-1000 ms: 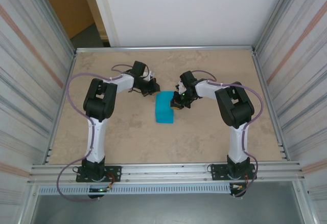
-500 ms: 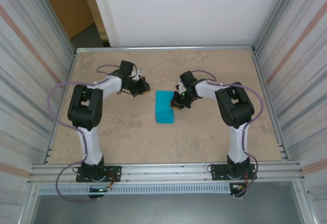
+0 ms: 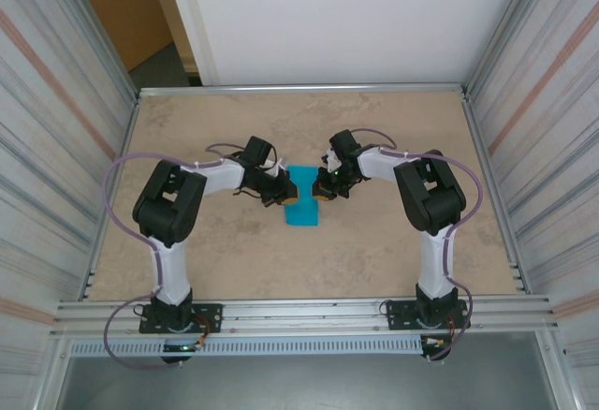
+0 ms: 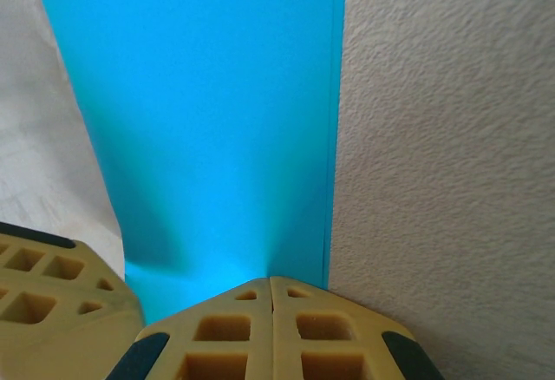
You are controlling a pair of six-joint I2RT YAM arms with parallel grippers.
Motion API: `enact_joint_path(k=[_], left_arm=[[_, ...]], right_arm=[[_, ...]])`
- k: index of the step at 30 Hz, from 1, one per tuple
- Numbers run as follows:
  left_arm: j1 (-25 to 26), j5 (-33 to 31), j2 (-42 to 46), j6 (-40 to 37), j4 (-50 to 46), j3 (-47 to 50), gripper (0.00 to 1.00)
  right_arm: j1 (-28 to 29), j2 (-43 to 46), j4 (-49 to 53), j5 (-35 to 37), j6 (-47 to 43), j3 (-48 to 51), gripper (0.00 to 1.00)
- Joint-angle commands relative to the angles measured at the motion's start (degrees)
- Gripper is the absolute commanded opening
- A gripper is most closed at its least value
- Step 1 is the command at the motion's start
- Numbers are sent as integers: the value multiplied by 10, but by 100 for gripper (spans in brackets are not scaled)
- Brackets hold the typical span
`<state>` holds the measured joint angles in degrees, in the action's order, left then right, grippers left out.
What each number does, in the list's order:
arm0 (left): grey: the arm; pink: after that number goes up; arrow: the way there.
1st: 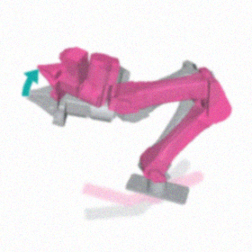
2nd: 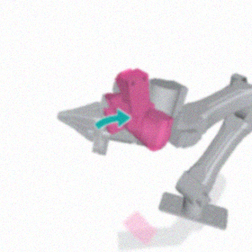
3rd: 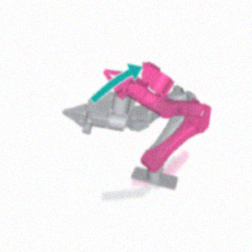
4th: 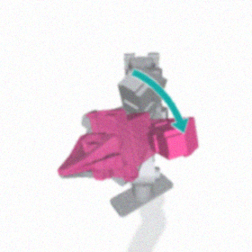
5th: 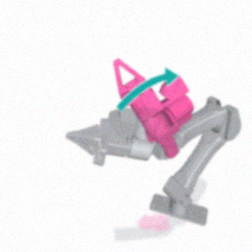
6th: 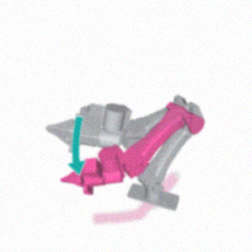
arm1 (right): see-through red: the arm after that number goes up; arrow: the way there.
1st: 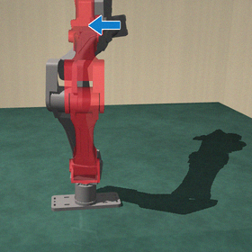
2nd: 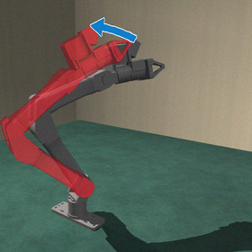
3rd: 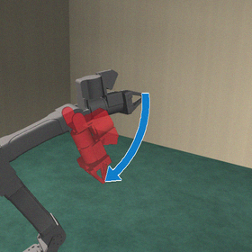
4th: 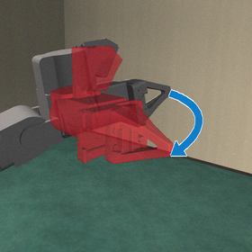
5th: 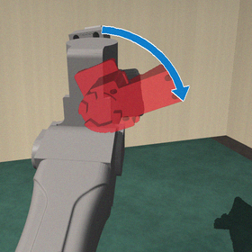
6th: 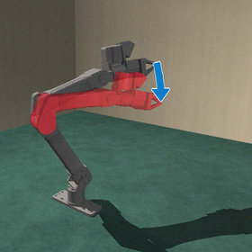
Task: Fold a paper plane with a square sheet of paper (pick it up from the middle)
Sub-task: First fold the square sheet of paper in half at the center of the table.
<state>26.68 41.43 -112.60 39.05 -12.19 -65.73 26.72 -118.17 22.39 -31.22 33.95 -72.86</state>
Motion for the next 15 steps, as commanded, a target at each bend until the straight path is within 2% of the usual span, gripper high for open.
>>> enact_joint_path(k=[1, 8, 15], left_arm=[[-7, 24, -5, -24, -23, 10, 0], [-32, 11, -2, -73, -59, 49, 0], [-81, -26, 59, -103, -97, 97, 0]], right_arm=[[-1, -82, 122, 158, -9, 58, 5], [-1, -82, 126, 164, -9, 59, 5], [-1, -83, 125, 168, -10, 61, 5]])
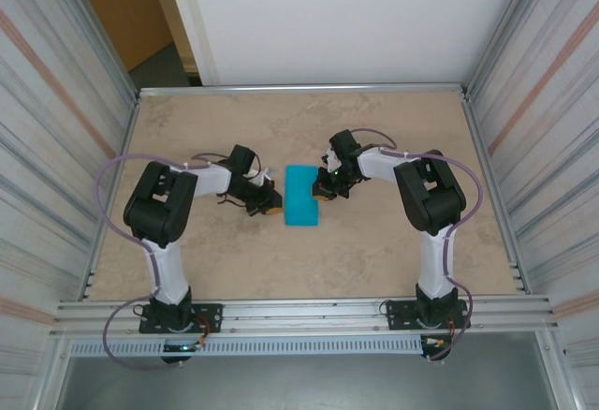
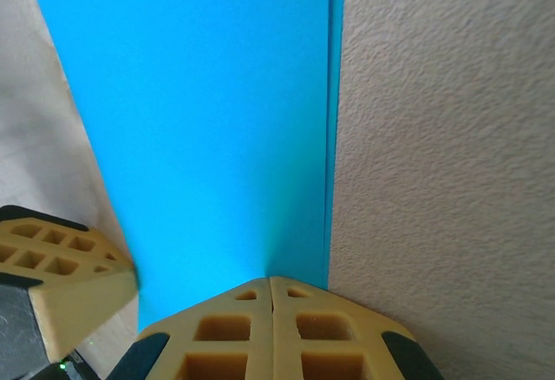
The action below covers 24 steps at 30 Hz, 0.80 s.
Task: Fold a paper plane with a square sheet of paper (pick it up from the middle)
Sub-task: First fold the square sheet of paper in half at the center of the table.
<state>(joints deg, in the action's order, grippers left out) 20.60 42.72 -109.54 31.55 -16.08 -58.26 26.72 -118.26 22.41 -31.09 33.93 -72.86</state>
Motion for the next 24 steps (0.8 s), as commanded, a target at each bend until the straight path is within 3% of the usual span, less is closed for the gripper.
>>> enact_joint_path(k=[1, 7, 14, 18, 24], left_arm=[[-25, -36, 45, -27, -59, 24, 0], [10, -17, 86, 20, -14, 1, 0], [75, -4, 9, 63, 29, -41, 0], [66, 18, -11, 62, 21, -31, 0], [23, -3, 13, 30, -2, 35, 0]], right_arm=[[-1, -81, 125, 166, -10, 62, 5], [1, -81, 124, 167, -10, 62, 5], [0, -82, 124, 167, -9, 62, 5], [-1, -79, 126, 167, -11, 65, 5], [-4, -81, 129, 173, -15, 65, 5]])
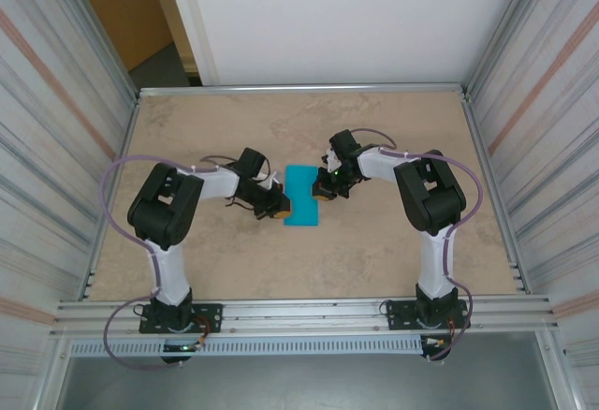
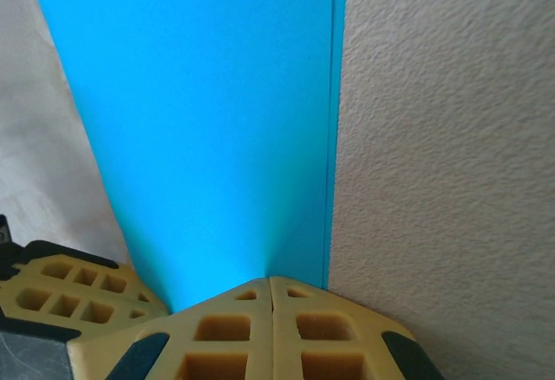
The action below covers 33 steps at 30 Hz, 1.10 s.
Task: Fold a paper plane with a square sheet of paper (pick it up from the middle)
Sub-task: First fold the square sheet of paper in half at the center of the table.
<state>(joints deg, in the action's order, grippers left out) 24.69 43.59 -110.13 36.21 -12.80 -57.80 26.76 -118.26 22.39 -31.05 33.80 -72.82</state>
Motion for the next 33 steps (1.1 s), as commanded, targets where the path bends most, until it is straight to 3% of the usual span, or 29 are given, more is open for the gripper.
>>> enact_joint_path(k=[1, 6, 9, 19, 25, 33], left_arm=[[-25, -21, 25, -28, -50, 40, 0], [-48, -55, 83, -75, -118, 48, 0], [-44, -36, 109, -63, -101, 34, 0], [47, -21, 20, 14, -25, -44, 0], [37, -21, 1, 23, -9, -6, 0], [6, -51, 56, -11, -56, 100, 0]], right_arm=[[-4, -81, 130, 173, -14, 66, 5], [-4, -81, 129, 173, -12, 65, 5], [-4, -81, 130, 173, -12, 64, 5], [-3, -85, 132, 172, -10, 59, 4], [-4, -85, 133, 173, -12, 60, 4], [-5, -88, 135, 179, -14, 60, 4]])
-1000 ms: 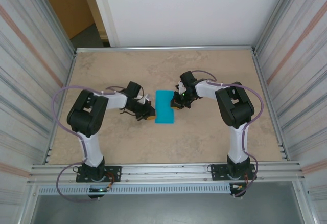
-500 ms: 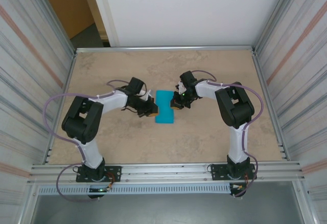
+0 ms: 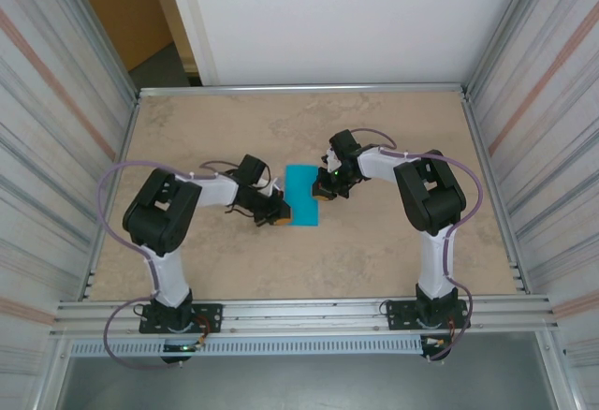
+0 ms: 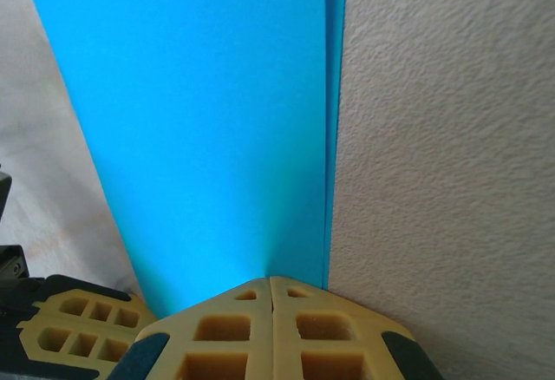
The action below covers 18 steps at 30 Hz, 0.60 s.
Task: Fold a paper plane with a square sheet of paper (pick it up from the middle)
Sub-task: First fold the square sheet of paper in half at the center of the table.
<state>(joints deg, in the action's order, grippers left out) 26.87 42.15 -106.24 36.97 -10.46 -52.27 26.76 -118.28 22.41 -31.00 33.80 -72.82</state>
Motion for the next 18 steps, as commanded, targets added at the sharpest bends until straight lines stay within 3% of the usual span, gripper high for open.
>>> enact_joint_path(k=[1, 6, 12, 18], left_arm=[[-21, -39, 26, -21, -85, 56, 0], [-39, -45, 76, -17, -86, 101, 0], [-38, -16, 134, 22, -32, 59, 0], [-13, -7, 48, 22, -31, -48, 0]], right_arm=[[-6, -88, 134, 178, -15, 60, 4], [-5, -89, 136, 180, -15, 58, 4], [-6, -85, 137, 180, -17, 58, 4], [-4, -88, 137, 178, -15, 52, 4]])
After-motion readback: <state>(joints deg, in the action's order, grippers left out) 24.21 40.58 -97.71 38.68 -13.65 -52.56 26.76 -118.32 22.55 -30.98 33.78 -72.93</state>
